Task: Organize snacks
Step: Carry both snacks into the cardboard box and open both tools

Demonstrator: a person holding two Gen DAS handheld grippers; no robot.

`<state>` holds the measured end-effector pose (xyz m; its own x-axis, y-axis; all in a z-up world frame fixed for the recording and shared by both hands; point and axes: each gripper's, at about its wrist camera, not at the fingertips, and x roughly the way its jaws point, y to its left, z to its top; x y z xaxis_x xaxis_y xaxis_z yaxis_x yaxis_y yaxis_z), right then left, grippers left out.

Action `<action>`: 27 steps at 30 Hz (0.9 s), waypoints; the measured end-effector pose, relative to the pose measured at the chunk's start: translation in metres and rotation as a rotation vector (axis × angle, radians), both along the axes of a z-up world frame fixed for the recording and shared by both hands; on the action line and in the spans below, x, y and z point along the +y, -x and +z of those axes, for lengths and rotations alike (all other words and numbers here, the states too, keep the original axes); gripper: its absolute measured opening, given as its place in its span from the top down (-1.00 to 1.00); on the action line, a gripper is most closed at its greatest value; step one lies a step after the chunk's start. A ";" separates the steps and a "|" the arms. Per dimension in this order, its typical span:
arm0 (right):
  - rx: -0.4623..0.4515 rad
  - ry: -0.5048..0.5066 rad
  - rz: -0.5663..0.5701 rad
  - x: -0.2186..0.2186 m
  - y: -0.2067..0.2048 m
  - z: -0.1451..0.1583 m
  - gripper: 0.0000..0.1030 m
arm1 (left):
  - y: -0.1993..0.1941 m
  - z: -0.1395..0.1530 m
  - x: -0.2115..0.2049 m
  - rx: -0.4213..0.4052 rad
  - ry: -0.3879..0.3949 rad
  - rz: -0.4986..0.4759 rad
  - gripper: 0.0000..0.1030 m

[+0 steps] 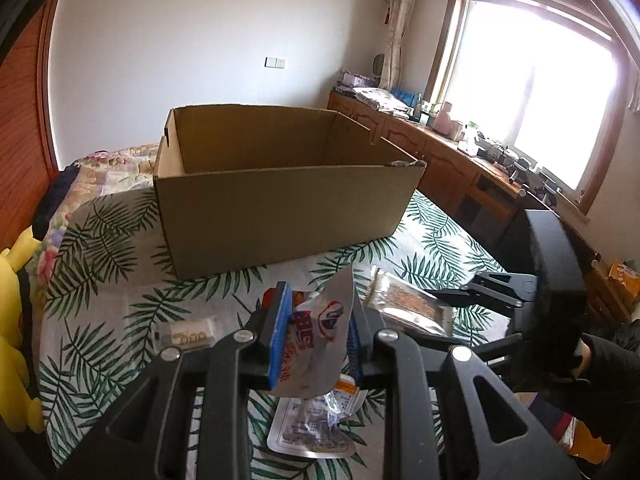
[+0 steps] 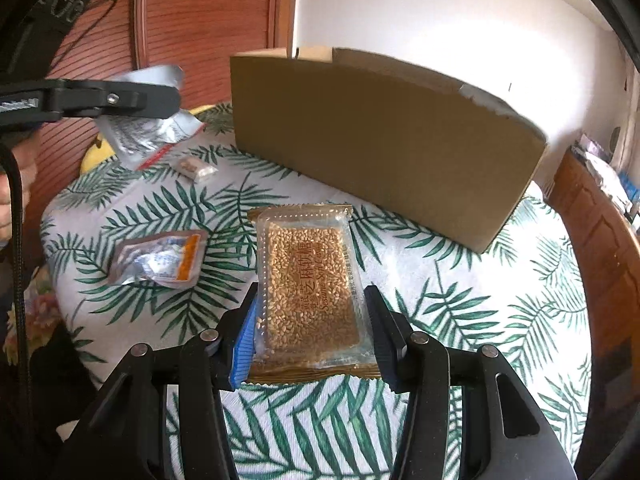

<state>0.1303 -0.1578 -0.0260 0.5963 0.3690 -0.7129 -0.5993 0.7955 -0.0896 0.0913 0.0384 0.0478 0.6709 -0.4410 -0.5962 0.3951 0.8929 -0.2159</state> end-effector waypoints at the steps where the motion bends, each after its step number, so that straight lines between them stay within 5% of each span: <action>1: -0.008 -0.004 0.000 -0.001 0.002 0.004 0.02 | -0.001 0.002 -0.001 -0.004 -0.002 0.002 0.56; 27: -0.114 -0.098 -0.070 -0.021 -0.021 0.090 0.02 | -0.058 0.059 -0.009 -0.085 -0.055 0.067 0.56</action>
